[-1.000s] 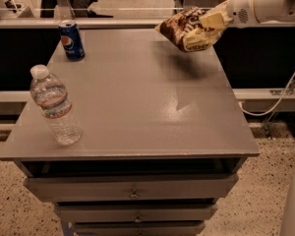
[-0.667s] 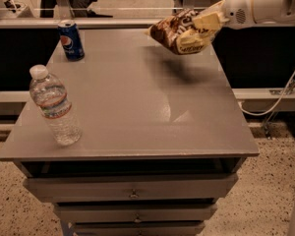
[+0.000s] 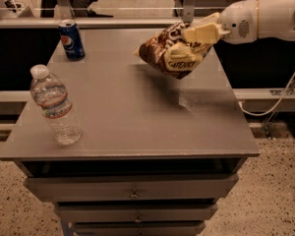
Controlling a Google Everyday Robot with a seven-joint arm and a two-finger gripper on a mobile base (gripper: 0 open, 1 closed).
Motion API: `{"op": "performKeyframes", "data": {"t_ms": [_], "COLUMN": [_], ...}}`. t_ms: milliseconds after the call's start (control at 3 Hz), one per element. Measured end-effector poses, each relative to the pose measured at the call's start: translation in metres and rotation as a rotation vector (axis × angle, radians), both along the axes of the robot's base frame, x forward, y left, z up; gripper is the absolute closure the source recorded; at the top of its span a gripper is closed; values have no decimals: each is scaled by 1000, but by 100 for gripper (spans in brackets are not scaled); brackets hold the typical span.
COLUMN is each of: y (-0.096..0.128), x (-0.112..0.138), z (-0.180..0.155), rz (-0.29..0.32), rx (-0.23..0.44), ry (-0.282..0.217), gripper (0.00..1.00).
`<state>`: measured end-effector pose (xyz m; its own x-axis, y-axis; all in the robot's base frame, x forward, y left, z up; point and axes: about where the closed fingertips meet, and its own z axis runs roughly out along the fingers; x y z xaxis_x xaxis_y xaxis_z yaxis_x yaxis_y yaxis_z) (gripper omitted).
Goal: Move brown chip bag near water bottle
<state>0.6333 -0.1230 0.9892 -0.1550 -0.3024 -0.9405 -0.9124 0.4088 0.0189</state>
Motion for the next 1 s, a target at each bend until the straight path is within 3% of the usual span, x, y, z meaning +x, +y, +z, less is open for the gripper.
{"op": "performKeyframes", "data": {"t_ms": [333, 667, 1000], "y": [0, 18, 49], "x": [1, -18, -56], "z": [1, -1, -1], "rz": [-1, 62, 153], "rx": [-1, 30, 83], "ry": [-3, -9, -20], "gripper": [100, 100, 100]}}
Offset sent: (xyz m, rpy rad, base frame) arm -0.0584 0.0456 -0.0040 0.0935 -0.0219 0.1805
